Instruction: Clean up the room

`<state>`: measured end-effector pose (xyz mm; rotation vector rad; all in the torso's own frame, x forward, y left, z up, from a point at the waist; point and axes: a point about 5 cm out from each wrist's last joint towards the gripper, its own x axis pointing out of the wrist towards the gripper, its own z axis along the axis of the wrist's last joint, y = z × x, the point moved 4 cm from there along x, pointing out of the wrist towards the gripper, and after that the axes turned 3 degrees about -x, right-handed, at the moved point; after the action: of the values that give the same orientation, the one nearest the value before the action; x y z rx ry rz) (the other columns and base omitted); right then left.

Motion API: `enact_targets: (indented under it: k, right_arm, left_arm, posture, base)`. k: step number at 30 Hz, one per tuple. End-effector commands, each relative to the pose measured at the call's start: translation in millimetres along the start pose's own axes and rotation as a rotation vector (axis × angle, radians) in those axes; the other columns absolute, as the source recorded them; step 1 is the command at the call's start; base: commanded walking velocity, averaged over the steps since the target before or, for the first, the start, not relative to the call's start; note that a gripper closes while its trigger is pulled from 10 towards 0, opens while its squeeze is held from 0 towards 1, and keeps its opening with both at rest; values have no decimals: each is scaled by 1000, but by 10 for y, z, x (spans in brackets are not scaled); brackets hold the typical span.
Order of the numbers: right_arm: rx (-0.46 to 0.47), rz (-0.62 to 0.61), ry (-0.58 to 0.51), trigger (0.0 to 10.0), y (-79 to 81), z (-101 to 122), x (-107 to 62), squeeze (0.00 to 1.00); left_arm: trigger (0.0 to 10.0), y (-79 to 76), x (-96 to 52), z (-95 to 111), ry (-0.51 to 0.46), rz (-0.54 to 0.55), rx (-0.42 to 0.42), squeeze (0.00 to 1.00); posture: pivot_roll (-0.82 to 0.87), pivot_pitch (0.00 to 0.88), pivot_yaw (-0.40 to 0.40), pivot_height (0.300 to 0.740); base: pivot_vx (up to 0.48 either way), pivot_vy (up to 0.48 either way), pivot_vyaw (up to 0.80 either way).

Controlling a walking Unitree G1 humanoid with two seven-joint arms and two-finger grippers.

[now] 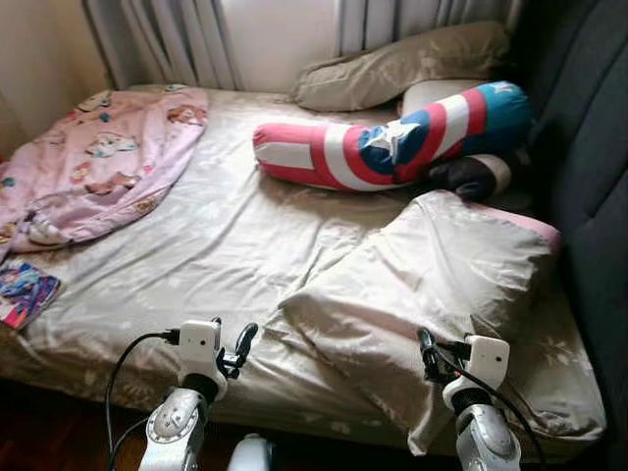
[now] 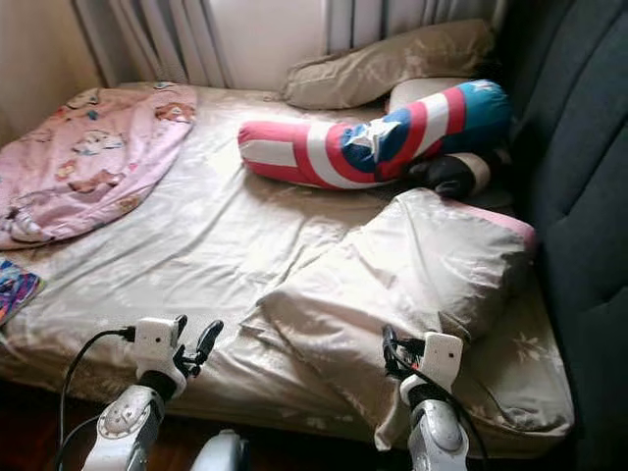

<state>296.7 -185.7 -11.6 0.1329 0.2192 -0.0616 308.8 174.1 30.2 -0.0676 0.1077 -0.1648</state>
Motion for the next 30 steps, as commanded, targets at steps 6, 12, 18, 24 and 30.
enact_targets:
  k: [6, 12, 18, 24, 30]
  right_arm:
    - [12, 22, 7, 10000, 88, 12, 38, 0]
    - [8, 14, 14, 10000, 79, 6, 43, 0]
    - [3, -14, 31, 10000, 32, 1, 67, 0]
    - [17, -35, 109, 10000, 14, -66, 125, 0]
    - [41, -66, 217, 10000, -24, -151, 182, 1000]
  left_arm:
    - [10000, -3, 20, 52, -6, -13, 5, 0]
    - [10000, -16, 24, 60, -6, -21, 9, 0]
    - [10000, -35, 23, 72, -5, -30, 12, 0]
    - [10000, -69, 34, 106, -10, -45, 12, 0]
    - [10000, -78, 21, 183, -27, -68, 32, 0]
  posture:
    - [33, 56, -6, 656]
    - [34, 57, -6, 656]
    - [38, 63, -3, 656]
    - [50, 83, 1, 656]
    - [84, 119, 11, 656]
  base:
    - [281, 0, 0]
    - [283, 0, 0]
    - [0, 0, 0]
    - [0, 0, 0]
    - [0, 0, 0]
